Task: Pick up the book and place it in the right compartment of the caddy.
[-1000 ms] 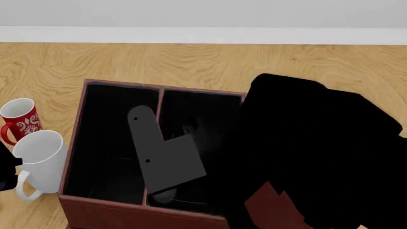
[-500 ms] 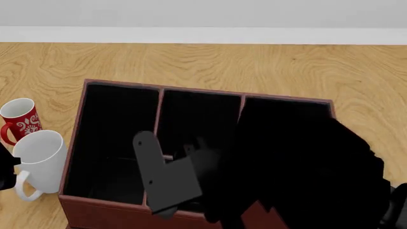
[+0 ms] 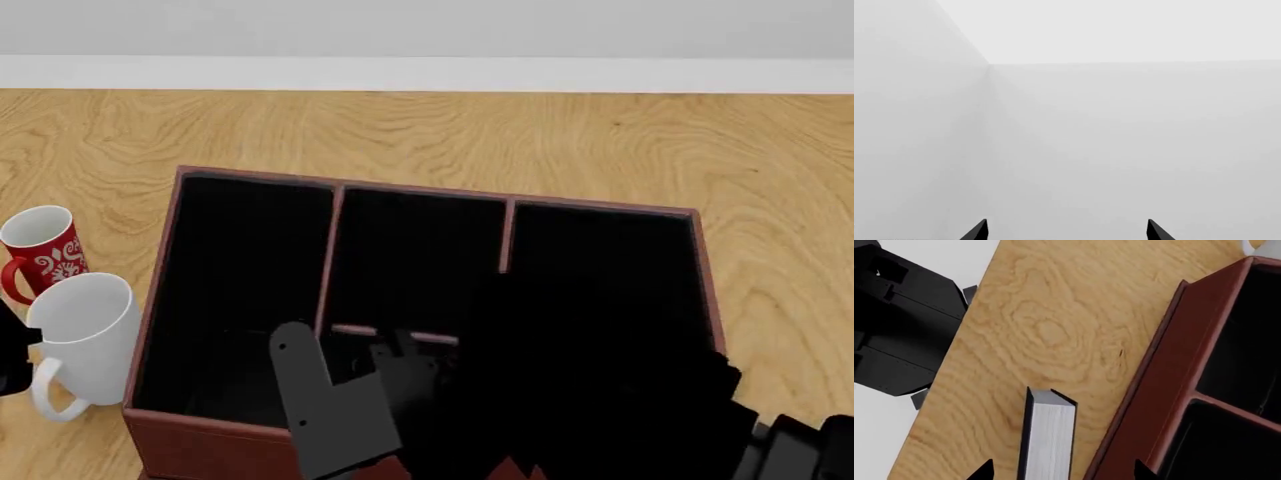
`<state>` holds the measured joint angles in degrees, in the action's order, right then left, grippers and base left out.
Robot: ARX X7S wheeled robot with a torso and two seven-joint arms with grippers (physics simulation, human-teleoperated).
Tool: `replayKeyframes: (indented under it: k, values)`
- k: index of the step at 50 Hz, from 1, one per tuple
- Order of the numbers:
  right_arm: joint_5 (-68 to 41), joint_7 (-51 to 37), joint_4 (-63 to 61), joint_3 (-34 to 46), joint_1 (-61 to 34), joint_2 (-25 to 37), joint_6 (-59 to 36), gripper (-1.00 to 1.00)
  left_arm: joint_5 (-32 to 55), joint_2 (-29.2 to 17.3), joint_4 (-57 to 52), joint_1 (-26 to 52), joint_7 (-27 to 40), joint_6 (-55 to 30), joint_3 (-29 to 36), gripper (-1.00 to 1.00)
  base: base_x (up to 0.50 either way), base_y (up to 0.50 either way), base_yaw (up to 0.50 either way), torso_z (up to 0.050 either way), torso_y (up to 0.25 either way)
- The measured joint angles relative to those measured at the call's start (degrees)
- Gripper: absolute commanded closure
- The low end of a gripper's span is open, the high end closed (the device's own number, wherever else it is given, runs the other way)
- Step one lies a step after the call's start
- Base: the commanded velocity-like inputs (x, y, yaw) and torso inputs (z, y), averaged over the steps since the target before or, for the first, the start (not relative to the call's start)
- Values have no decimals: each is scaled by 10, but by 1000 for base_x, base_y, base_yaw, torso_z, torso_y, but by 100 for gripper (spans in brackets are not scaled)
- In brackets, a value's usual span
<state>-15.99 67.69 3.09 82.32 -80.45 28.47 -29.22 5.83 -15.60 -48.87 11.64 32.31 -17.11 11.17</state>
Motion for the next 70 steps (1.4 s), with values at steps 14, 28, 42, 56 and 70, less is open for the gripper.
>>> replayKeyframes:
  k: [14,28,42,56,70]
  values:
    - [11,-9,37,18,27,-15,14,-100,3,-2,2,1,5,-3,-1,-100,0,0,0,0,0]
    - [20,-9,55,38,42,-20,11,-100,30,-26,13,-20,-13,15,-24,-100,0,0,0,0,0]
    - [25,-14,60,53,60,-22,9,-100,80,-75,37,-68,-59,55,-72,-100,0,0,0,0,0]
    - [34,-23,83,66,76,-23,16,-100,92,-87,43,-80,-70,65,-84,-100,0,0,0,0,0]
    - [29,-28,90,67,71,-24,9,100,95,-90,44,-83,-73,67,-87,-100,0,0,0,0,0]
